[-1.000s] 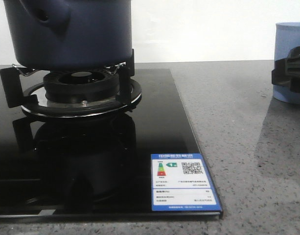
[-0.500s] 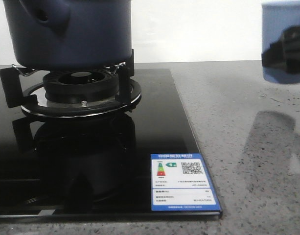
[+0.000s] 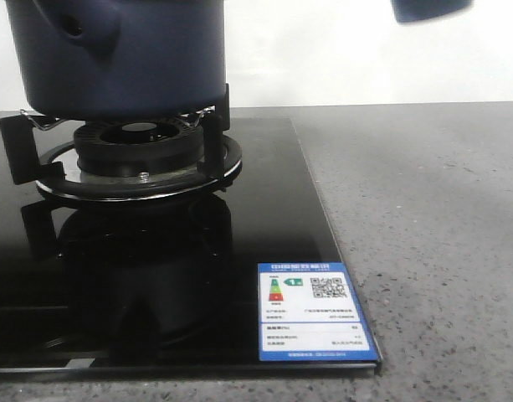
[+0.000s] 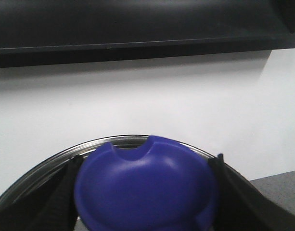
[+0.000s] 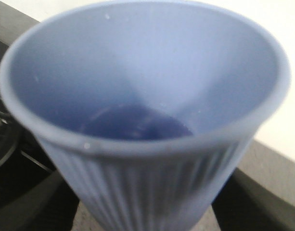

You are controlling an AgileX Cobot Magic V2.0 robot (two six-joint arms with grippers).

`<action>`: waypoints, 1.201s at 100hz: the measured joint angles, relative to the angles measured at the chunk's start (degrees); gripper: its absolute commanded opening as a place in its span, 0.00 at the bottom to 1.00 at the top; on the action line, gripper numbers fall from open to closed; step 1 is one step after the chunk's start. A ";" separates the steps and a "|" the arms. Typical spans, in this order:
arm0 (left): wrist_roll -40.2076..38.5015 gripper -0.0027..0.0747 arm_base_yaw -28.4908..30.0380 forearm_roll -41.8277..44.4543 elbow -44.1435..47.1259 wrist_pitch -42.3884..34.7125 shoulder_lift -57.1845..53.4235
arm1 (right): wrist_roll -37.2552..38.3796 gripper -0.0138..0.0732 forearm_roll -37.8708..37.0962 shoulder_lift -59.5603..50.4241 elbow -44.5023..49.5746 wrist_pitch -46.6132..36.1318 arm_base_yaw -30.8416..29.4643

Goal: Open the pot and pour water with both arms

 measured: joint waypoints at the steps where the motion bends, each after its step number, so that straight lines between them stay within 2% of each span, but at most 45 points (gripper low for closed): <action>1: 0.00 0.54 0.00 0.00 0.00 0.00 0.00 | 0.00 0.61 -0.20 0.13 -0.32 0.28 0.21; 41: 0.00 0.54 0.00 0.00 0.00 0.00 0.00 | 0.00 0.61 -14.76 10.14 -17.99 16.03 12.87; 78: 0.00 0.54 0.00 0.00 0.00 0.00 0.00 | 0.00 0.61 -31.80 23.37 -33.31 30.29 19.89; 91: 0.00 0.54 0.00 0.00 0.00 0.00 0.00 | 0.00 0.61 -38.76 26.14 -36.16 31.90 21.69; 120: 0.00 0.54 0.00 0.00 0.00 0.00 0.00 | 0.00 0.61 -53.23 28.99 -36.42 31.41 24.65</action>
